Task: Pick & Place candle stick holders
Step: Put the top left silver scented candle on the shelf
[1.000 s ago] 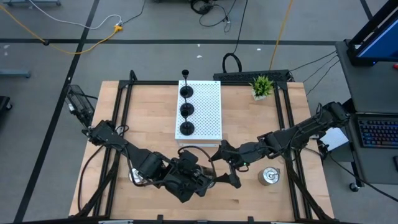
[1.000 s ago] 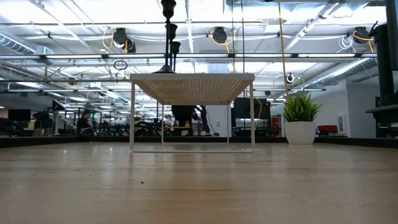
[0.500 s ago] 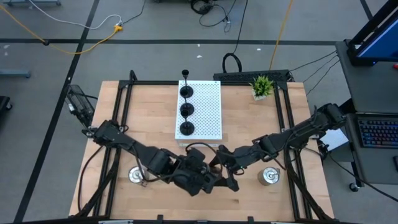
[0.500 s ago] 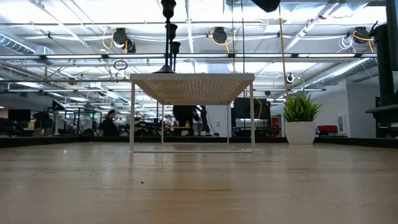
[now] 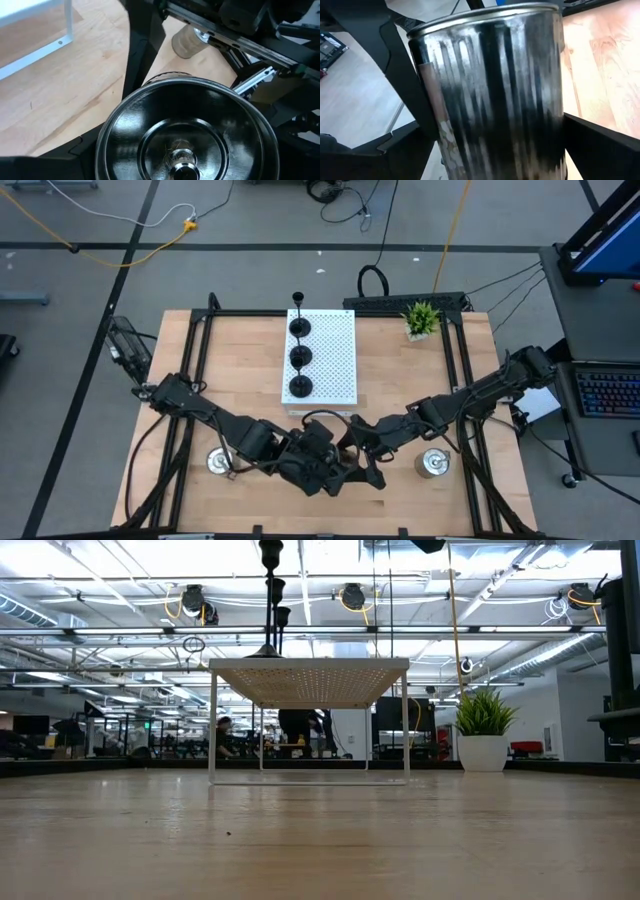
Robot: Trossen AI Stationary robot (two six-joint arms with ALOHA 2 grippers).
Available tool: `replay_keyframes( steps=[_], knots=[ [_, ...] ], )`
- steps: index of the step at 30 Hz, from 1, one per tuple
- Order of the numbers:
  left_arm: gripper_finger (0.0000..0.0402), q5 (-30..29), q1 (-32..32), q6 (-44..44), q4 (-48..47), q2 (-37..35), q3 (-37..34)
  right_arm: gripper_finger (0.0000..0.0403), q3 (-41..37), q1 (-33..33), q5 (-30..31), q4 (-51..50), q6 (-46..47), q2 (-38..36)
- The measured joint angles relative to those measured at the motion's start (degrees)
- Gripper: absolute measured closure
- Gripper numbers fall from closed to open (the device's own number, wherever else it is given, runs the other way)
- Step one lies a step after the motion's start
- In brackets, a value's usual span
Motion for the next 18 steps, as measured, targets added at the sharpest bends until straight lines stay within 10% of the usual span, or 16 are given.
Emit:
replay_keyframes(
  steps=[18],
  knots=[
    [0.0048,-0.09,0.48,6.09,4.73,-0.09,0.0,0.0007,0.09,0.76,0.11,0.18,0.17,-0.04]
  ],
)
